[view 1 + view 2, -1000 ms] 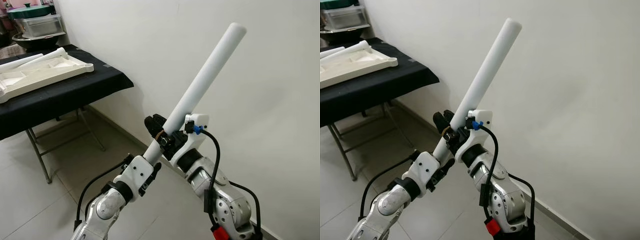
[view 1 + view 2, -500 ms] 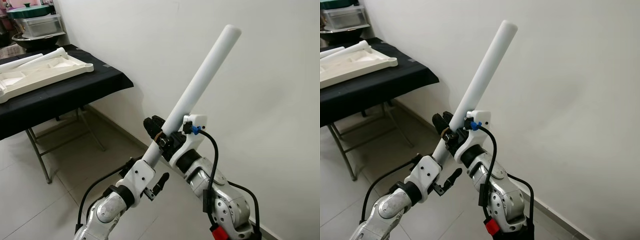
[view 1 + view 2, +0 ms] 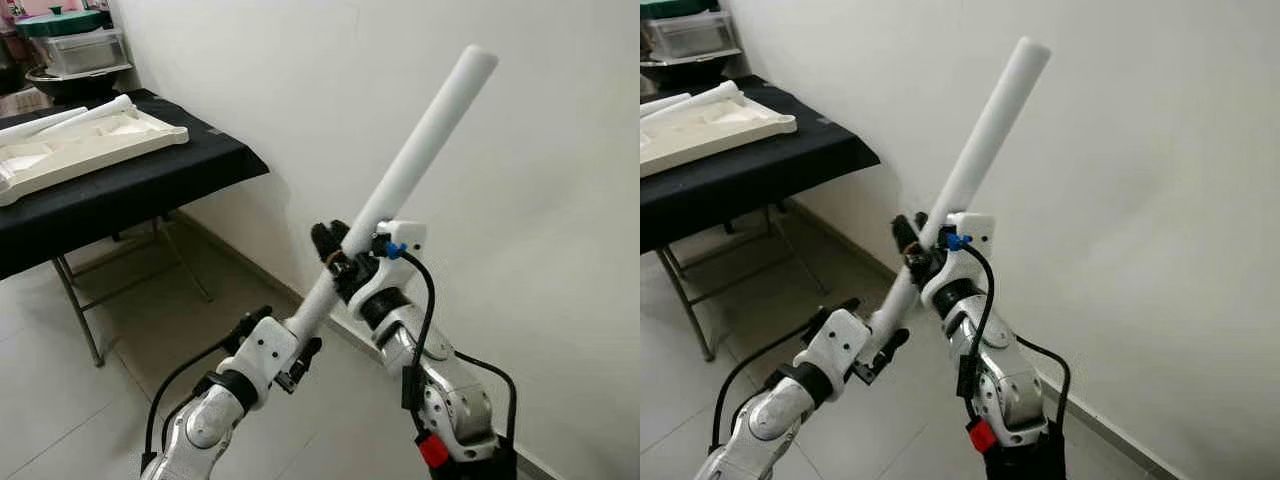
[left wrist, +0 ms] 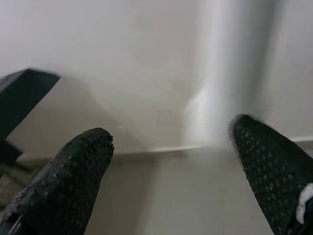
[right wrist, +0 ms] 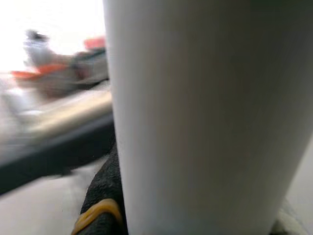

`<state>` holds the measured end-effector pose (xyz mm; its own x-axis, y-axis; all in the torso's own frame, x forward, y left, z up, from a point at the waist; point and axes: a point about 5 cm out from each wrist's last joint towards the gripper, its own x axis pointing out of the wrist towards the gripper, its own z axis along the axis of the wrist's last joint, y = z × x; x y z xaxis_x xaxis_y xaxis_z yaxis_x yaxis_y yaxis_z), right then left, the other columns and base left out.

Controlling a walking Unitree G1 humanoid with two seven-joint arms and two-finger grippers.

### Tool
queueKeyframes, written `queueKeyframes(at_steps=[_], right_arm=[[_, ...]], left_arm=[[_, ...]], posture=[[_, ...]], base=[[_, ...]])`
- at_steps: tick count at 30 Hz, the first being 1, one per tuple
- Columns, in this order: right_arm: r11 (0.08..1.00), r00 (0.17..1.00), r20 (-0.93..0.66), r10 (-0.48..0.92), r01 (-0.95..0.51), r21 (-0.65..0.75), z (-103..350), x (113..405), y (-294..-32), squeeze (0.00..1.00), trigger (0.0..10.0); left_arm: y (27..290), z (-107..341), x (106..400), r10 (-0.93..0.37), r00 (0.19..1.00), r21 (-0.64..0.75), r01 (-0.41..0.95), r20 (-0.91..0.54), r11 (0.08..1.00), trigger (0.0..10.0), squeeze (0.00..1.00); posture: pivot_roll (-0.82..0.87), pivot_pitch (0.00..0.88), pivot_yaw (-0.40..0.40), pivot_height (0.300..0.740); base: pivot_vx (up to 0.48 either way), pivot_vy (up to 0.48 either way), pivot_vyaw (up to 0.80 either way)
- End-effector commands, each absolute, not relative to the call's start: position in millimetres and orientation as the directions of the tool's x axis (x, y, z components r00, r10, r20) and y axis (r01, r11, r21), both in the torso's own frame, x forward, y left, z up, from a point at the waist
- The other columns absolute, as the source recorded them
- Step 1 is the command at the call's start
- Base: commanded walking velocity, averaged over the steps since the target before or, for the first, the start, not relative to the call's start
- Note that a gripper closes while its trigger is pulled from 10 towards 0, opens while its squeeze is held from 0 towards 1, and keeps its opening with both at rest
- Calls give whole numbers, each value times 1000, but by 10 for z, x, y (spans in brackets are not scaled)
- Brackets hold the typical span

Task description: Building children table

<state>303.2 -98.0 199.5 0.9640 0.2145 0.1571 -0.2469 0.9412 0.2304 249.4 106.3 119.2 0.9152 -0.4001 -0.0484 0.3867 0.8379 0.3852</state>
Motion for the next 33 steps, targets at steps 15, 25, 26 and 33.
queueKeyframes(at_steps=[15,25,26,33], right_arm=[[958,955,66,288,-288,-16,1489,2689,-1075,0,10000],[937,937,3,348,-348,-7,1290,2461,-943,0,10000],[937,937,3,348,-348,-7,1290,2461,-943,0,10000],[940,940,-20,340,-340,-31,1230,2435,-970,0,10000]], left_arm=[[952,1176,2185,-376,926,99,378,-39,921,10000,0],[970,1130,2181,-328,942,61,333,-75,941,10000,0],[970,1130,2181,-328,942,61,333,-75,941,10000,0],[960,1131,2216,-312,947,52,317,-79,947,10000,0]], posture=[[17,0,-12,740],[15,0,-12,740],[15,0,-12,740],[21,10,-23,740]], base=[[0,0,212],[0,0,794],[0,0,794],[76,0,794]])
